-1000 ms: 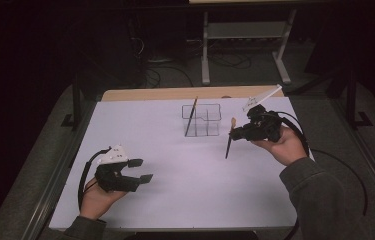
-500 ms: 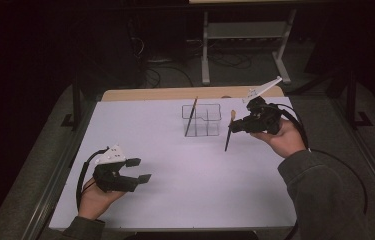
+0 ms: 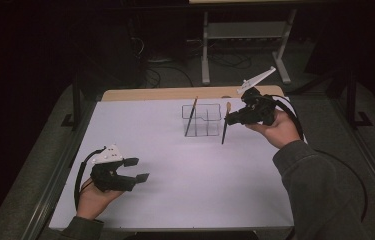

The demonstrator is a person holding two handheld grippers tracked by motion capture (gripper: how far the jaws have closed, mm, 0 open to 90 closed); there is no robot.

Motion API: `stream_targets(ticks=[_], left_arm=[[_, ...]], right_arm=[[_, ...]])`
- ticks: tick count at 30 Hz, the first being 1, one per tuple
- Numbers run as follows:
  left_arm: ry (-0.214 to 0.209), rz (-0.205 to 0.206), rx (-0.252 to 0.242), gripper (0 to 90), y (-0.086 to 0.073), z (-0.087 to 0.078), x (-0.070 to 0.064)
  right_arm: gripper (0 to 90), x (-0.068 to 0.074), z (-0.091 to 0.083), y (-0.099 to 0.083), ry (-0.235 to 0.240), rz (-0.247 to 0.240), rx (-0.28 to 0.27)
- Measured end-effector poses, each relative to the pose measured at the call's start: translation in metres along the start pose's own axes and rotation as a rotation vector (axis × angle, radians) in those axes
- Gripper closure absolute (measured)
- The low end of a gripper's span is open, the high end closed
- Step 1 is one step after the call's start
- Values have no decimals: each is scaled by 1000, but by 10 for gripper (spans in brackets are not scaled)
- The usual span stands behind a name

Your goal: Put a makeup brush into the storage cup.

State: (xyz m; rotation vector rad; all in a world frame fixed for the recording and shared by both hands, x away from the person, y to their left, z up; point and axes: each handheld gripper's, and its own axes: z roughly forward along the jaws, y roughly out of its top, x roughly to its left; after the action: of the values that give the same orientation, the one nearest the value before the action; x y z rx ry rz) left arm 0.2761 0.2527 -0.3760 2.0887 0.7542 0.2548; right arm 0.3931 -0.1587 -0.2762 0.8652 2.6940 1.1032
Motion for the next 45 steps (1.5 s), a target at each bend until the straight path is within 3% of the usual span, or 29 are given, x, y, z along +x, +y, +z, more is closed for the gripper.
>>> stream_targets(ticks=[16,45], left_arm=[[1,-4,-13,311,-1,-3,1],[6,0,-10,304,-3,-4,4]], right_arm=[[833,-8,8,20,-21,-25,14],[833,-21,16,55,-67,-17,-2]])
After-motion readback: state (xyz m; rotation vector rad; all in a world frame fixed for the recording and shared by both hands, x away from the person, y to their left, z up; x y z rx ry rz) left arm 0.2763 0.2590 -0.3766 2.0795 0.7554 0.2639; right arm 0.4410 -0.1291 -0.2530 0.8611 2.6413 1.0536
